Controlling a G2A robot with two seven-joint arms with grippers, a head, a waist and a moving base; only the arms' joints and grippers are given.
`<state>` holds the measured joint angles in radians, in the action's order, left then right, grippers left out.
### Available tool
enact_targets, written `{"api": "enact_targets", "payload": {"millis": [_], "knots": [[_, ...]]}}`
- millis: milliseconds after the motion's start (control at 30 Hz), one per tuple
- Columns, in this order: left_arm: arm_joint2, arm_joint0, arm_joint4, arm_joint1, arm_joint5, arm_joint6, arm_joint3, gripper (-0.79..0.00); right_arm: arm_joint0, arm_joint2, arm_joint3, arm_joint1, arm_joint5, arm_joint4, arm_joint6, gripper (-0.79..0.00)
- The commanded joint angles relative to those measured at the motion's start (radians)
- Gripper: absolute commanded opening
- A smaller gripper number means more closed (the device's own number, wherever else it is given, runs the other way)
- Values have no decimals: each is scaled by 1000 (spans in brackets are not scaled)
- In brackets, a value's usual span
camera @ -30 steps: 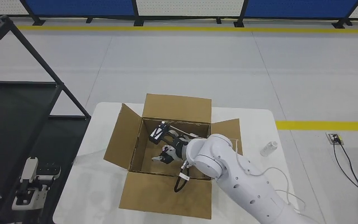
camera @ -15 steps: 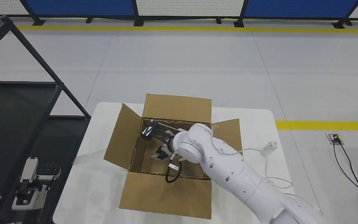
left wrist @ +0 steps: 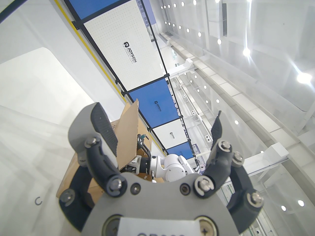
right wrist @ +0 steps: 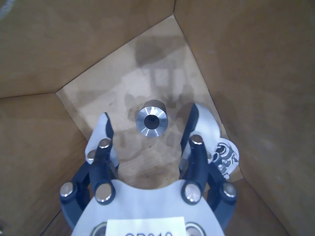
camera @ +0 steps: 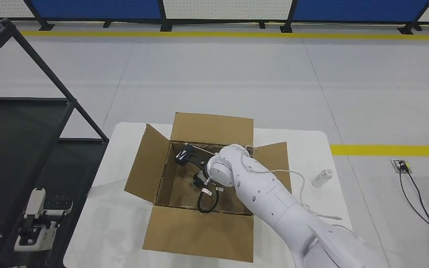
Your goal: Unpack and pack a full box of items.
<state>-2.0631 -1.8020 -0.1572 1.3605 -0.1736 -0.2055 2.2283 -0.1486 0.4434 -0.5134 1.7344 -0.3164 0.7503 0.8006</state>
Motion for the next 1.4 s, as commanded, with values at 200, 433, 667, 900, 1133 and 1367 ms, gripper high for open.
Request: {"api": "enact_targets", "payload": {"millis": [200,433,667,900,1133,1367], "knots": [[0,0,0,0,0,0,0,0,15,-5,127,55,-24,-14,-38,-351],[0,0,0,0,0,0,0,0,22,-7,196,91,-43,-13,-48,-363],[0,0,0,0,0,0,0,0,27,-8,241,119,-41,-1,-57,-751],[0,0,0,0,0,0,0,0,39,-3,270,130,-64,16,-90,-785],[0,0,0,0,0,0,0,0,58,14,271,121,-132,22,-153,-785],[0,0,0,0,0,0,0,0,67,35,247,91,-212,39,-233,-785]]}}
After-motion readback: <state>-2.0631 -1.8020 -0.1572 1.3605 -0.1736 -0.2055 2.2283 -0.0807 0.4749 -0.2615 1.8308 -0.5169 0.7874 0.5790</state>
